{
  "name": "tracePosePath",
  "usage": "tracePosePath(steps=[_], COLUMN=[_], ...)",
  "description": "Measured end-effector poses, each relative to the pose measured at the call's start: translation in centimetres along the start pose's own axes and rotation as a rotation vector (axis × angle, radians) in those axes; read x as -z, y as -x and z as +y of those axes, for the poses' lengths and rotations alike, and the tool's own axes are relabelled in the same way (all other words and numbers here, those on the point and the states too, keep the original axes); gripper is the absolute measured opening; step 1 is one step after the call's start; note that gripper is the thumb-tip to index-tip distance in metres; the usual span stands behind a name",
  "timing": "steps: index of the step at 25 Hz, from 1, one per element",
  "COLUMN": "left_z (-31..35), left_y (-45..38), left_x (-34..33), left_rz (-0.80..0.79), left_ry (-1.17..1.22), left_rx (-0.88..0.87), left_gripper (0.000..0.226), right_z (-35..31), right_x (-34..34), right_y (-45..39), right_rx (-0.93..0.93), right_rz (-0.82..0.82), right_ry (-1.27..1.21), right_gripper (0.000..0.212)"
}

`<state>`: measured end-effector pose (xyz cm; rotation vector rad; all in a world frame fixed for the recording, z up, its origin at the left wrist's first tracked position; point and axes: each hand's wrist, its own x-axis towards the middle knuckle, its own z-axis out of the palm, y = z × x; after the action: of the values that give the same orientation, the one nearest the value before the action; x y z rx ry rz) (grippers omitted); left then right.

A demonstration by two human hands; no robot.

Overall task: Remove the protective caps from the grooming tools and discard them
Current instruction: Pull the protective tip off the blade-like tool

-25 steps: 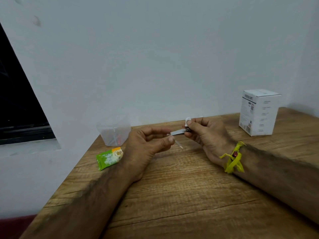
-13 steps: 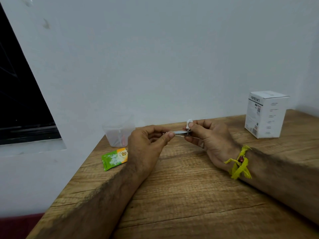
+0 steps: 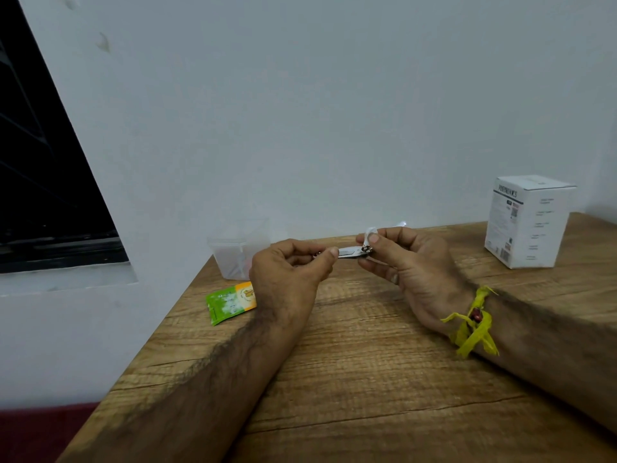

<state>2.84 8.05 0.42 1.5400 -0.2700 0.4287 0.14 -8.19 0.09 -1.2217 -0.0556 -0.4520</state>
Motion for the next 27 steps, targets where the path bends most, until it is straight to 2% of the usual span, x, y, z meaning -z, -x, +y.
tracePosePath(steps=[3, 8, 11, 17, 21, 27], left_z=[0.1, 1.1, 1.1, 0.8, 0.9, 1.0], left_y=[0.2, 1.0, 0.9, 1.0, 0.9, 0.8], left_x=[-0.2, -0.2, -0.2, -0.4, -0.4, -0.3], left_rz=[-0.051, -0.462, -0.594, -0.540, -0.555, -0.569], left_ry=[-0.094, 0.085, 0.072, -0.028, -0.057, 0.036], left_rx=[0.065, 0.362, 0.368, 0.331, 0.310, 0.370], left_gripper=[0.014, 0.023, 0.018, 0.019, 0.022, 0.020], right_z=[-0.2, -0.5, -0.3, -0.1, -0.2, -0.5], right_x=[0.2, 0.4, 0.3, 0.8, 0.6, 0.3], right_y=[-0.1, -0.1, 0.1, -0.6, -0.4, -0.2], right_rx=[-0.003, 0.020, 0.025, 0.233, 0.279, 0.313], right_rz=[-0.011, -0.031, -0.072, 0.078, 0.077, 0.101], right_ry=[0.052, 0.128, 0.191, 0.369, 0.367, 0.316], right_gripper=[0.016, 0.015, 0.012, 0.007, 0.006, 0.008])
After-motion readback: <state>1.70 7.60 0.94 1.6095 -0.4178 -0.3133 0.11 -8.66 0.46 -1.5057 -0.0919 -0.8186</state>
